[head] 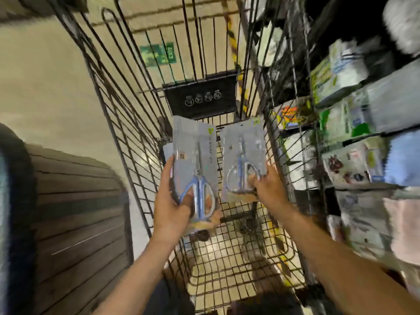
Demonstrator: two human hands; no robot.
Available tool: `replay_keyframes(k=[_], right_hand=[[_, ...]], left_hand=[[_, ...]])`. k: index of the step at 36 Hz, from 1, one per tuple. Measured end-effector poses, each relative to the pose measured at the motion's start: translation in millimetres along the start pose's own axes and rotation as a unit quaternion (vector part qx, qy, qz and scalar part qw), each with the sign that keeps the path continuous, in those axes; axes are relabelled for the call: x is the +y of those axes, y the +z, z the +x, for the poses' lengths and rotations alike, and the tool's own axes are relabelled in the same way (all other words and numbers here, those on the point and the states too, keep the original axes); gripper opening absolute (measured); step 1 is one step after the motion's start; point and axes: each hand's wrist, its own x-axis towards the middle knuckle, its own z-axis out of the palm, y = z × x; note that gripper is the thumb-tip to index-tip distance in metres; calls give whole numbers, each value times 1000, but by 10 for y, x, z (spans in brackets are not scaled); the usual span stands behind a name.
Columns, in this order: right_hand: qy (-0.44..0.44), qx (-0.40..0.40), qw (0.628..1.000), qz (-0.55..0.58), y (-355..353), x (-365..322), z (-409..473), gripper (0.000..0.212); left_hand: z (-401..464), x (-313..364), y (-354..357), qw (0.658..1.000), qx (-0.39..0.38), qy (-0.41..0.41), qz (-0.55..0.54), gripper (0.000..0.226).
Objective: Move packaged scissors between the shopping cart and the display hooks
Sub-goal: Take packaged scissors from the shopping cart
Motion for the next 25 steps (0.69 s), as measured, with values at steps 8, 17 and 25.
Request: replay_keyframes(k=[8, 17, 25], right_hand=[[-94, 58, 993, 47, -314, -371, -1496, 45], [-170, 98, 970, 141, -382, -406, -3081, 74], [-178, 197, 946, 186, -513, 66, -3929, 69]], left_hand=[[-591, 774, -519, 998, -42, 44, 23, 87], [-1183, 1311, -808, 980, -153, 104, 70, 89], [-1948, 1634, -677, 962, -223, 160, 14, 87]])
